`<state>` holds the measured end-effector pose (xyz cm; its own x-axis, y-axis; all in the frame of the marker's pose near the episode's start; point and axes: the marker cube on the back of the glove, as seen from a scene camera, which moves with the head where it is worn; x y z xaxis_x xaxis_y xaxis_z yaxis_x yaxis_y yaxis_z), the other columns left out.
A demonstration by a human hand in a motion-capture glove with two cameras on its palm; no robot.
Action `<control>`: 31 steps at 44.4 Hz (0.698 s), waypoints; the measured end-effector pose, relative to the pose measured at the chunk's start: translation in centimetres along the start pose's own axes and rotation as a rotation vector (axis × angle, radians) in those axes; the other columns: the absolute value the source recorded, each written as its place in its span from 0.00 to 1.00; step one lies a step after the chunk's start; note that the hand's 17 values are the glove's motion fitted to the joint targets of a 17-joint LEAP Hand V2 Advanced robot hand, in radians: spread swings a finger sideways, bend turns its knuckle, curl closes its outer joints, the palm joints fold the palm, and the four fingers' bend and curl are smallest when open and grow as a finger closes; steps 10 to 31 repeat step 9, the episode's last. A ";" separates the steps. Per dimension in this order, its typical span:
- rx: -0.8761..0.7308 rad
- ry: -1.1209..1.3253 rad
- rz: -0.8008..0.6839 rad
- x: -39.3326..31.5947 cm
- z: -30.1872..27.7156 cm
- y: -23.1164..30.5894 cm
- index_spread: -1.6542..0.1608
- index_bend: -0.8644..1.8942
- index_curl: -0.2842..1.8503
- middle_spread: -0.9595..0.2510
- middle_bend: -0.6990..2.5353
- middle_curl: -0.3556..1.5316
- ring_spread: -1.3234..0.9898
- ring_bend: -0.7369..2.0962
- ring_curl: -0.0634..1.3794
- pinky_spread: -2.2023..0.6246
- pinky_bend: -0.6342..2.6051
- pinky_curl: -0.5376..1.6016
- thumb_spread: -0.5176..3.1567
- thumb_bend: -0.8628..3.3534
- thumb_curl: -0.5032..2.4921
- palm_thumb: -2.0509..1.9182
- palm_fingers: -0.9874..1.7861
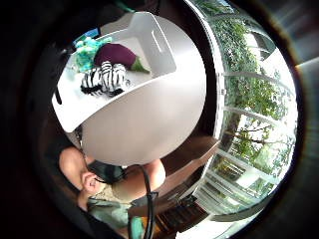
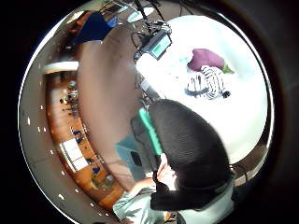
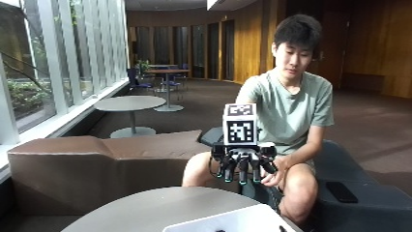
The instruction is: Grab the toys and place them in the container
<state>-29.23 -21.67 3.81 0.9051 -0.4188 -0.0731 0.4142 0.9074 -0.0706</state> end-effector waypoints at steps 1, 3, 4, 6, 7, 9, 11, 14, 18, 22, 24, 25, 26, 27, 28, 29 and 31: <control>0.013 -0.009 -0.003 0.1 -0.1 0.3 0.80 0.34 0.35 0.76 0.26 0.42 0.56 0.40 0.29 0.69 0.39 0.65 0.47 0.18 0.32 0.49 0.24; 0.024 -0.023 -0.008 0.3 -0.2 0.8 0.79 0.35 0.34 0.74 0.26 0.42 0.56 0.39 0.28 0.71 0.37 0.63 0.48 0.19 0.31 0.49 0.25; 0.023 -0.027 -0.011 0.4 -0.3 1.0 0.79 0.35 0.34 0.74 0.26 0.42 0.56 0.39 0.28 0.71 0.37 0.63 0.48 0.19 0.30 0.49 0.26; 0.017 -0.030 -0.013 0.7 -0.2 1.3 0.78 0.35 0.33 0.73 0.26 0.41 0.56 0.38 0.27 0.72 0.36 0.61 0.50 0.19 0.29 0.49 0.27; 0.016 -0.030 -0.013 0.9 -0.1 1.5 0.78 0.35 0.33 0.72 0.26 0.41 0.56 0.38 0.27 0.73 0.36 0.61 0.51 0.19 0.29 0.49 0.27; 0.016 -0.028 -0.012 1.1 0.0 1.7 0.78 0.35 0.32 0.71 0.26 0.40 0.56 0.37 0.27 0.73 0.36 0.59 0.52 0.19 0.28 0.49 0.28; 0.016 -0.028 -0.012 1.1 0.0 1.7 0.78 0.35 0.32 0.71 0.26 0.40 0.56 0.37 0.27 0.73 0.36 0.59 0.52 0.19 0.28 0.49 0.28; 0.016 -0.028 -0.012 1.1 0.0 1.7 0.78 0.35 0.32 0.71 0.26 0.40 0.56 0.37 0.27 0.73 0.36 0.59 0.52 0.19 0.28 0.49 0.28; 0.016 -0.028 -0.012 1.1 0.0 1.7 0.78 0.35 0.32 0.71 0.26 0.40 0.56 0.37 0.27 0.73 0.36 0.59 0.52 0.19 0.28 0.49 0.28; 0.016 -0.028 -0.012 1.1 0.0 1.7 0.78 0.35 0.32 0.71 0.26 0.40 0.56 0.37 0.27 0.73 0.36 0.59 0.52 0.19 0.28 0.49 0.28; 0.016 -0.028 -0.012 1.1 0.0 1.7 0.78 0.35 0.32 0.71 0.26 0.40 0.56 0.37 0.27 0.73 0.36 0.59 0.52 0.19 0.28 0.49 0.28; 0.016 -0.028 -0.012 1.1 0.0 1.7 0.78 0.35 0.32 0.71 0.26 0.40 0.56 0.37 0.27 0.73 0.36 0.59 0.52 0.19 0.28 0.49 0.28; 0.016 -0.028 -0.012 1.1 0.0 1.7 0.78 0.35 0.32 0.71 0.26 0.40 0.56 0.37 0.27 0.73 0.36 0.59 0.52 0.19 0.28 0.49 0.28; 0.016 -0.028 -0.012 1.1 0.0 1.7 0.78 0.35 0.32 0.71 0.26 0.40 0.56 0.37 0.27 0.73 0.36 0.59 0.52 0.19 0.28 0.49 0.28; 0.016 -0.028 -0.012 1.1 0.0 1.7 0.78 0.35 0.32 0.71 0.26 0.40 0.56 0.37 0.27 0.73 0.36 0.59 0.52 0.19 0.28 0.49 0.28; 0.016 -0.028 -0.012 1.1 0.0 1.7 0.78 0.35 0.32 0.71 0.26 0.40 0.56 0.37 0.27 0.73 0.36 0.59 0.52 0.19 0.28 0.49 0.28; 0.016 -0.028 -0.012 1.1 0.0 1.7 0.78 0.35 0.32 0.71 0.26 0.40 0.56 0.37 0.27 0.73 0.36 0.59 0.52 0.19 0.28 0.49 0.28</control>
